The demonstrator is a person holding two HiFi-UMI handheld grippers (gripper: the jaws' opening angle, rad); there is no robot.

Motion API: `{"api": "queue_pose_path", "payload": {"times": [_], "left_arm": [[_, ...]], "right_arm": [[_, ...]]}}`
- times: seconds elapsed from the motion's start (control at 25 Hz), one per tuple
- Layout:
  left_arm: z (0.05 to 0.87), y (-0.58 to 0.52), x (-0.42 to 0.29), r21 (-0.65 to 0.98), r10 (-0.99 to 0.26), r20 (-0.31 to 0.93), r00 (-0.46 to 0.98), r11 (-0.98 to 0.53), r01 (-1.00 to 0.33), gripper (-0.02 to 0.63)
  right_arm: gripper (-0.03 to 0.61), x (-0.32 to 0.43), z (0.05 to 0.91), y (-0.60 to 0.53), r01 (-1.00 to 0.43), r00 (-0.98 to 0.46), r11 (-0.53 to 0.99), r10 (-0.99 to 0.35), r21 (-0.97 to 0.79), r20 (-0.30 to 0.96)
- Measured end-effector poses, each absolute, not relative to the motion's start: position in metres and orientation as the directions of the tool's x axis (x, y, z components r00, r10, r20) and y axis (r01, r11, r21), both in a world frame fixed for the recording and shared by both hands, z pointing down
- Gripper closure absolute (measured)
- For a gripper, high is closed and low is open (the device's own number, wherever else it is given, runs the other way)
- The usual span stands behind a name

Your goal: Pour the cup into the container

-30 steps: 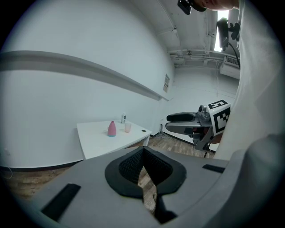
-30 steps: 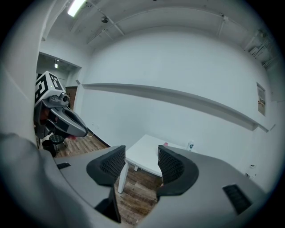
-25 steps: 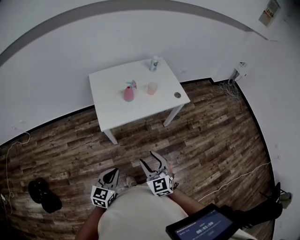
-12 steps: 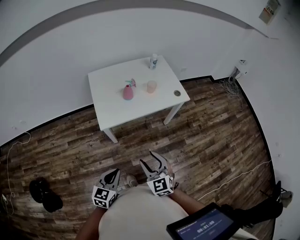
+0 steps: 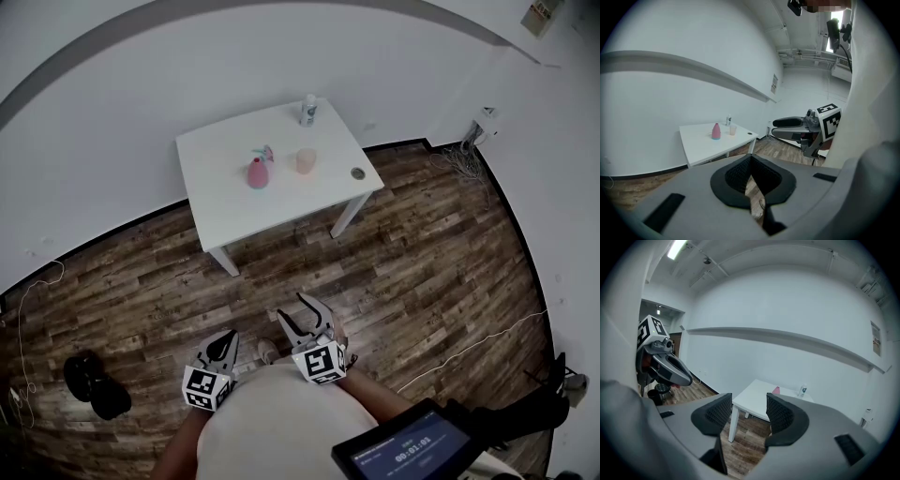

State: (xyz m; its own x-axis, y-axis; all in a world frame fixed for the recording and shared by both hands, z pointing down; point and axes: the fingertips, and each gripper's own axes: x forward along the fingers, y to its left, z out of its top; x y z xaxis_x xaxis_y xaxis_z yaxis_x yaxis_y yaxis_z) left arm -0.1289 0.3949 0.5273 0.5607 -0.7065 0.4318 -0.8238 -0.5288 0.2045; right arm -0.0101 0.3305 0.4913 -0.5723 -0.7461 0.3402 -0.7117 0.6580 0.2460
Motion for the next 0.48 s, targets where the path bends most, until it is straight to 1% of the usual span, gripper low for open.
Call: {"api": "queue_pose_path", "payload": {"times": [0.24, 0.36, 0.4, 0.44, 0.48], "left_arm": [[0.527, 0.393, -0.13, 0.2, -0.706, 0.433, 0.561, -0.531, -0.823, 0.604], [0.525, 0.391, -0.131, 0.2, -0.707, 0.432, 0.56, -0.53, -0.824, 0.604], [0.525, 0.391, -0.131, 0.2, -0.708, 0.431, 0.56, -0.53, -0.824, 0.604], [0.525, 0.391, -0.131, 0.2, -0.708, 0.431, 0.559, -0.529, -0.824, 0.604], [0.525, 0.391, -0.131, 0.201, -0.709, 0.43, 0.559, -0.529, -0.824, 0.604]], "right_arm": [[0.353, -0.01, 0.492, 0.329, -0.717, -0.569, 0.654, -0.75, 0.241, 0.338], [0.353, -0.01, 0.495, 0.327, -0.704, -0.557, 0.659, -0.744, 0.265, 0.368], [0.38, -0.009, 0.498, 0.327, -0.698, -0.547, 0.66, -0.742, 0.279, 0.386], [0.435, -0.008, 0.5, 0.327, -0.694, -0.537, 0.659, -0.743, 0.291, 0.4], [0.464, -0.007, 0.502, 0.327, -0.693, -0.529, 0.656, -0.744, 0.298, 0.407]]}}
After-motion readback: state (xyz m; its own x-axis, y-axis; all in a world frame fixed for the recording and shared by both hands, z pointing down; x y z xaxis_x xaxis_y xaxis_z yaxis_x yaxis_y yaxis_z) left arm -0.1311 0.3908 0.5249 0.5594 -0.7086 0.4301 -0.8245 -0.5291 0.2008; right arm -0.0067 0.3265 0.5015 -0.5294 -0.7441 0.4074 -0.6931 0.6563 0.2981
